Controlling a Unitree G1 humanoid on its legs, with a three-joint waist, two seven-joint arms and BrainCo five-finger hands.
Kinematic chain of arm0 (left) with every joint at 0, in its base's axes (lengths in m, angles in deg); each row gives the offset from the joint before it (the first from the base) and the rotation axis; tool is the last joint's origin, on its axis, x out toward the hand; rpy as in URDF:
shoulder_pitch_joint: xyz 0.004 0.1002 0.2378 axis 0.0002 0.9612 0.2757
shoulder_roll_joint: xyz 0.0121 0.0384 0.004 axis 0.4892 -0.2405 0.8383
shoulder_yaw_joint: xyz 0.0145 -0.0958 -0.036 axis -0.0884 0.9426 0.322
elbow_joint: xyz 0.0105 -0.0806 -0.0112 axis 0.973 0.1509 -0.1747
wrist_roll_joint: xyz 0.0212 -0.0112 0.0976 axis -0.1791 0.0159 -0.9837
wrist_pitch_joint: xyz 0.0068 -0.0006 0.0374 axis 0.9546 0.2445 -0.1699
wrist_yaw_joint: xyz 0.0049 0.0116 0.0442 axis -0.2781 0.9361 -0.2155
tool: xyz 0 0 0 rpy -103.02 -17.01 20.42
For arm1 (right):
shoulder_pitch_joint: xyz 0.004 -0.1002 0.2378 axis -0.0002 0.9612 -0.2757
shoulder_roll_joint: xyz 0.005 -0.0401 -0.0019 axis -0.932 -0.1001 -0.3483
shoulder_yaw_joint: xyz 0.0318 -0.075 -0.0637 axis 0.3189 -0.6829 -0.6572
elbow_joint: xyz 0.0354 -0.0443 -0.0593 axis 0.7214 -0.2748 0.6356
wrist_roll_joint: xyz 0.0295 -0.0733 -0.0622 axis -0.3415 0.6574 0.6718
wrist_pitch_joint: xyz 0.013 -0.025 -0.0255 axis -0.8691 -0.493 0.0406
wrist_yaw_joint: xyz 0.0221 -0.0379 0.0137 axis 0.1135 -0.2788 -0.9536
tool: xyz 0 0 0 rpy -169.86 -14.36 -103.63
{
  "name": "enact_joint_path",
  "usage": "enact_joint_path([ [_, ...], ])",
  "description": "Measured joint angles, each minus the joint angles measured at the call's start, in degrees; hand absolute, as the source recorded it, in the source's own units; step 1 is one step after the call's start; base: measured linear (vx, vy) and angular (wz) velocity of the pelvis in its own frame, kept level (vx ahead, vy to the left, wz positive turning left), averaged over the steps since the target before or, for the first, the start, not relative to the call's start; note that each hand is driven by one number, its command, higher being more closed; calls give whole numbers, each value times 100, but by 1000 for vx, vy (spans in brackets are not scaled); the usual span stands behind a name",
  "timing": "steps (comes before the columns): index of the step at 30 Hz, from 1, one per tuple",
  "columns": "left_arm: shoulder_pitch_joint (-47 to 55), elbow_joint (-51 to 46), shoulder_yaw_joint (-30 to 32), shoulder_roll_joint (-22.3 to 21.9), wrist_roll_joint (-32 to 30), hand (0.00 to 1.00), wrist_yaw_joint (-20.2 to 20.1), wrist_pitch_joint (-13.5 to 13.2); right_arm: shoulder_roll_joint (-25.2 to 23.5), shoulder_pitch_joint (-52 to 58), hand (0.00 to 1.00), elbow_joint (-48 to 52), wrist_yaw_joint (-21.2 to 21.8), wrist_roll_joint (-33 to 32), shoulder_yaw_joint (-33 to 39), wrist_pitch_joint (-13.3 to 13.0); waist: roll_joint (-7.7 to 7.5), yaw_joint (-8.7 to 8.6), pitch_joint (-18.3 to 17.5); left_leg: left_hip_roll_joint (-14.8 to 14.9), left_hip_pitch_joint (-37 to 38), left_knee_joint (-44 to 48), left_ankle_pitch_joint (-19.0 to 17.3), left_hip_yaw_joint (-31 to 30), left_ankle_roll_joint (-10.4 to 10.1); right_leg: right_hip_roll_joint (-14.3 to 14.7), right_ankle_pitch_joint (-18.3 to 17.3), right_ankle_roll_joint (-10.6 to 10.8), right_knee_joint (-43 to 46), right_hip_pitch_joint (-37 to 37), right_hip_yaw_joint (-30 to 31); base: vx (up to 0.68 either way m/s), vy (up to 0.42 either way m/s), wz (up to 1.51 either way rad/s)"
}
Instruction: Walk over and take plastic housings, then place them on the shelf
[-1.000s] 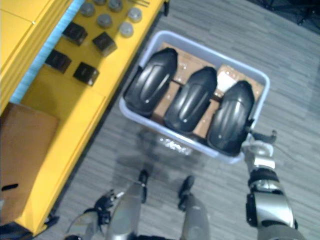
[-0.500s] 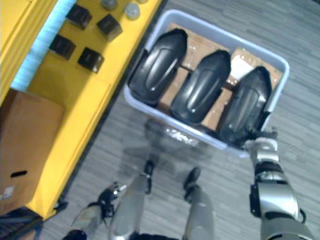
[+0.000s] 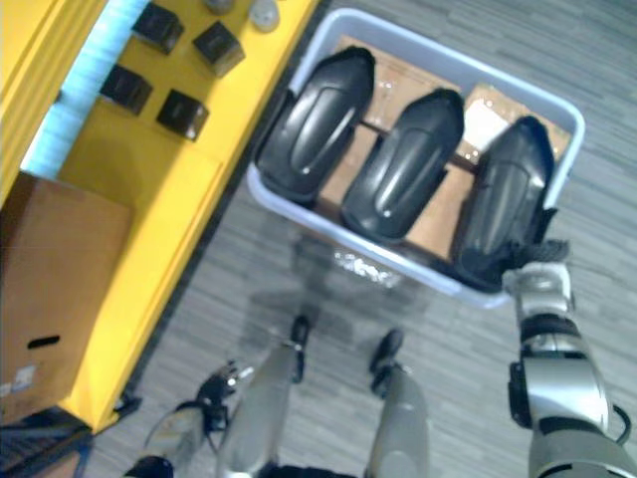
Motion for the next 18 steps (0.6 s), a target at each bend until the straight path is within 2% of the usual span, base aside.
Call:
enact_joint_path([
  [7,0,0,-11,2,1,0,0,-37,6,54,100,-4,72,324,-166,-3,1,-21,-1,-30,2,28,4,-2,7,-41,-24,8,61,-1,-5,0,0,0],
  [12,14,-18,-16,42,84,0,3,-49,14,212,100,71,-102,333,-192,-206,17,-37,-10,-22,76,108,3,4,9,-41,-26,11,60,125,-33,1,5,3],
  [14,56,-56,-13,45,230,0,46,12,34,335,100,373,-199,393,-208,-263,19,-46,-12,-17,170,89,-5,23,20,-41,-31,18,48,227,-31,-15,4,0],
  [18,178,-262,42,36,445,0,381,126,246,737,100,1337,-436,480,-243,-244,17,-60,-17,-14,361,-4,-20,54,56,-37,-42,34,-25,418,-22,-17,4,0],
])
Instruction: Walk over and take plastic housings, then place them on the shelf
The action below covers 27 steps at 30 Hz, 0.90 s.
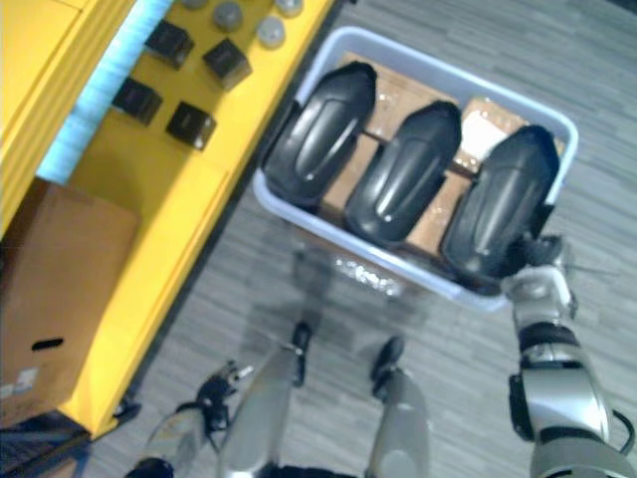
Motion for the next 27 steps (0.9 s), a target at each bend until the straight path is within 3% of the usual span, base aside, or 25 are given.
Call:
enact_joint_path([
  [6,468,-776,247,-88,-14,0,471,-22,-80,1067,100,1242,-347,74,406,0,-180,-24,-108,23,566,-302,3,138,1,25,9,43,-222,480,42,66,-7,-6],
  [7,570,-952,267,-88,-20,0,548,-19,-153,1220,100,1345,-370,68,467,4,-244,-54,-171,29,628,-365,3,144,1,43,9,46,-292,567,35,129,-27,-3],
  [8,775,-1325,349,-92,-27,0,651,-10,-371,1512,100,1578,-406,64,634,5,-407,-96,-326,48,776,-503,3,170,-1,86,18,60,-441,708,32,119,-27,-3],
  [11,966,-1834,451,-103,-24,0,711,20,-588,1912,100,1990,-514,74,867,15,-556,-109,-477,73,977,-648,2,260,-2,126,29,79,-611,905,26,125,-20,-4],
  [13,1196,-2665,501,-106,-38,0,769,99,-811,2367,100,2539,-636,121,1107,108,-642,-123,-720,93,1160,-767,1,341,-3,168,48,106,-824,1112,-2,136,-7,3],
  [17,1505,-4098,689,-232,-140,0,680,473,-1040,2811,100,3346,-732,376,1152,224,-649,-142,-1115,107,1432,-915,-2,519,-10,185,85,158,-1097,1398,-18,129,1,-3],
  [21,1558,-5413,816,-236,-354,0,389,911,-1123,2909,100,4001,-628,912,1325,223,-557,-157,-1359,107,1745,-1059,-14,615,-28,202,213,218,-1483,1791,-24,83,6,-5],
  [24,1427,-5941,963,-184,-497,0,109,1139,-1123,2892,100,4333,-447,1202,1327,205,-544,-187,-1574,108,1903,-1140,-16,684,-31,252,354,216,-1801,2026,1,52,8,-8],
  [27,1256,-6065,945,-151,-717,0,-128,1201,-1120,2832,100,4548,-278,1371,1314,80,-519,-212,-1728,105,2083,-1303,-15,802,-30,288,514,209,-2078,2188,41,19,12,-13],
])
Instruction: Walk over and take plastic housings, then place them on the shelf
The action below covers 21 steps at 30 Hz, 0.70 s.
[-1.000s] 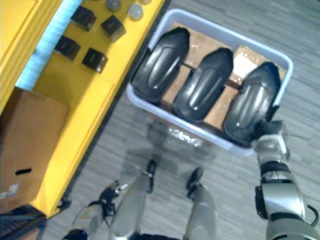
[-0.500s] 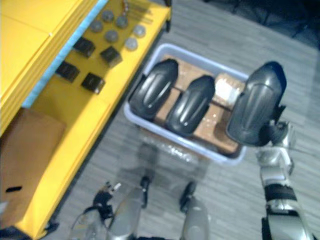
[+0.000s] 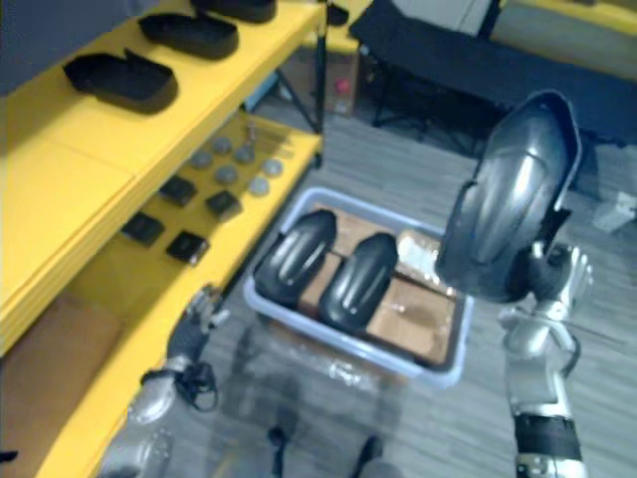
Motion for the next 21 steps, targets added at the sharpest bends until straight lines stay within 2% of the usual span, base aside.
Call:
enact_joint_path([
  [4,-359,-79,-121,189,-140,0,-360,88,13,-270,100,-1,271,180,-97,-161,21,-56,-129,-1,149,-133,1,134,1,47,141,3,-192,73,143,-20,-1,-20],
  [7,-878,-87,-504,438,-246,0,-678,290,140,-381,100,-4,532,267,-416,-414,75,-111,-254,0,298,-210,3,262,4,78,236,3,-309,175,268,-33,-1,-18],
  [9,-1086,-65,-557,451,-246,0,-767,373,160,-537,100,-6,667,286,-577,-552,114,-149,-282,3,360,-273,7,313,9,87,286,-11,-367,195,327,-49,3,-23],
  [10,-1351,122,-569,455,-243,0,-842,422,174,-644,100,-8,758,331,-759,-688,144,-230,-353,-12,367,-316,38,321,27,82,324,-10,-405,195,331,-50,-3,-16],
  [15,-2226,1016,-806,733,-249,0,-1009,493,178,-1006,100,-45,1074,372,-1175,-1017,197,-265,-414,-1,383,-437,131,427,18,120,453,-34,-585,191,451,-34,-10,-12],
  [21,-2513,1472,-1002,895,-195,0,-1194,620,168,-1383,100,-434,1228,366,-1559,-1236,169,-277,-437,14,478,-586,250,429,-18,171,497,-88,-622,190,465,-1,-16,0],
])
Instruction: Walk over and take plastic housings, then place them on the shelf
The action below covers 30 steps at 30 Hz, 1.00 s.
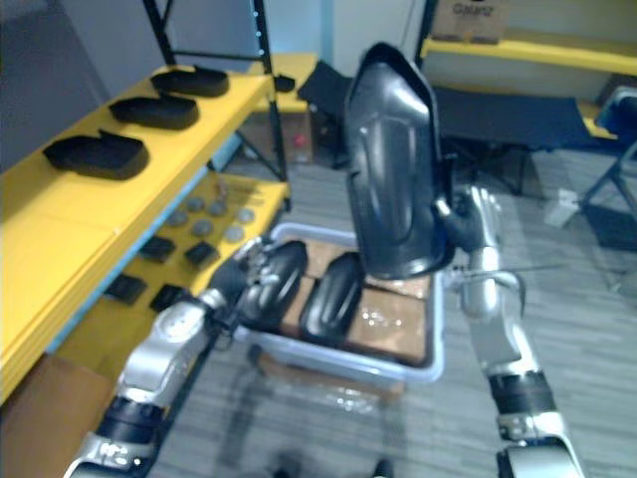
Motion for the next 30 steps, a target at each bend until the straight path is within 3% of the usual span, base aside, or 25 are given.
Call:
enact_joint_path([
  [5,-42,178,-243,1,212,0,-127,109,-121,-58,100,-185,75,-1,-352,-45,-83,-7,-64,2,3,-10,9,-2,-1,5,4,-6,-3,-5,5,0,0,0],
  [9,-149,236,-514,-9,1192,0,-430,695,-292,-65,100,-350,76,5,-611,-120,-120,-2,-87,-6,4,-10,28,4,23,0,45,-59,-4,-9,17,0,0,0],
  [13,-148,429,-770,-14,2258,0,-403,1162,-322,-130,100,-496,77,11,-744,-148,-161,-1,-113,-8,7,-59,86,2,14,1,45,-59,-5,-27,18,-16,-15,0],
  [16,-146,474,-890,-23,2473,0,-360,1155,-322,-165,100,-581,77,18,-779,-147,-171,1,-120,-9,22,-156,163,-2,-1,9,47,-58,-5,-57,16,-26,-38,1],
  [30,-110,593,-1128,-270,2341,0,-185,861,-322,-167,100,-1080,339,364,-1199,-225,-177,-1,-125,-23,98,-329,266,-25,-15,13,57,-49,-5,-44,-11,-3,-10,0],
])
